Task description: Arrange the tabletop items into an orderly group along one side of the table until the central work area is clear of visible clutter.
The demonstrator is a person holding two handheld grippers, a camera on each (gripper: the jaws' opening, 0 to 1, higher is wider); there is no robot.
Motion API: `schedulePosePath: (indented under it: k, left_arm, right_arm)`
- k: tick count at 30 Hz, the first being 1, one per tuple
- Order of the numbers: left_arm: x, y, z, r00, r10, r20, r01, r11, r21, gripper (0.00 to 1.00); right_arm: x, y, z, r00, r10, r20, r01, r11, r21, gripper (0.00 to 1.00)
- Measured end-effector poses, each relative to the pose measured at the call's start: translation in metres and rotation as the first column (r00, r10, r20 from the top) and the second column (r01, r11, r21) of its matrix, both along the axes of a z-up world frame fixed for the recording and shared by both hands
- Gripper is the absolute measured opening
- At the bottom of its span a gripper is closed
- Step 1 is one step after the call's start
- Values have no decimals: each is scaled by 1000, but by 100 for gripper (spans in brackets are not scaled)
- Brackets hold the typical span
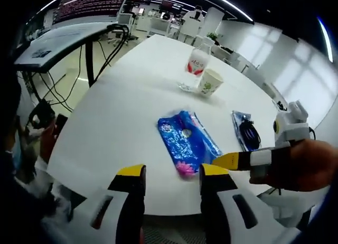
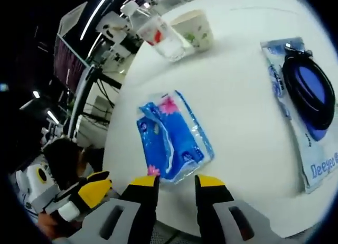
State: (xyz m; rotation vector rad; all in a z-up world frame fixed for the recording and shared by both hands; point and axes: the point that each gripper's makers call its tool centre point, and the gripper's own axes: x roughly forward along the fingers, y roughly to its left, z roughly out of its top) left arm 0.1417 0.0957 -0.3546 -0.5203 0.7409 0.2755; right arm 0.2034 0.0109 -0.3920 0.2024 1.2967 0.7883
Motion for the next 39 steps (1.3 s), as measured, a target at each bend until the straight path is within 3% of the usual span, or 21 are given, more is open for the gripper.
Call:
schedulePosePath:
  k: [5, 11, 16, 21, 28, 34, 39]
  left_arm:
    - [-1, -3, 1, 1000, -1, 4, 1, 1000, -3, 40]
    - [-2, -5, -1, 1000, -17, -10, 17, 1000, 5, 39]
    - [-1, -5, -7, 999, -35, -28, 35, 999, 14, 38]
    - [-2, -6, -15, 998, -44, -44, 45, 999, 15, 37]
    - [1, -10, -24, 993, -85, -77, 88, 995, 44, 33]
    - [3, -15, -28, 991, -101, -90, 105, 994, 39, 30]
    - [7, -25, -34, 987, -128, -99, 133, 990, 37, 26]
  right_arm:
    - [11, 1, -5, 999, -19, 29, 19, 1000, -5, 13]
    - [22, -9, -12, 998, -4, 67, 5, 1000, -21, 9]
    - [15, -16, -11, 996, 26, 80, -24, 999, -21, 7]
    - [2, -27, -6, 986, 127, 112, -123, 992, -40, 4]
    - [-3, -38, 0, 979, 160, 123, -154, 987, -51, 2]
    - [-7, -45, 5, 958, 236, 161, -228, 971, -67, 1]
    - [-12, -52, 10, 961, 237, 145, -233, 971, -49, 0]
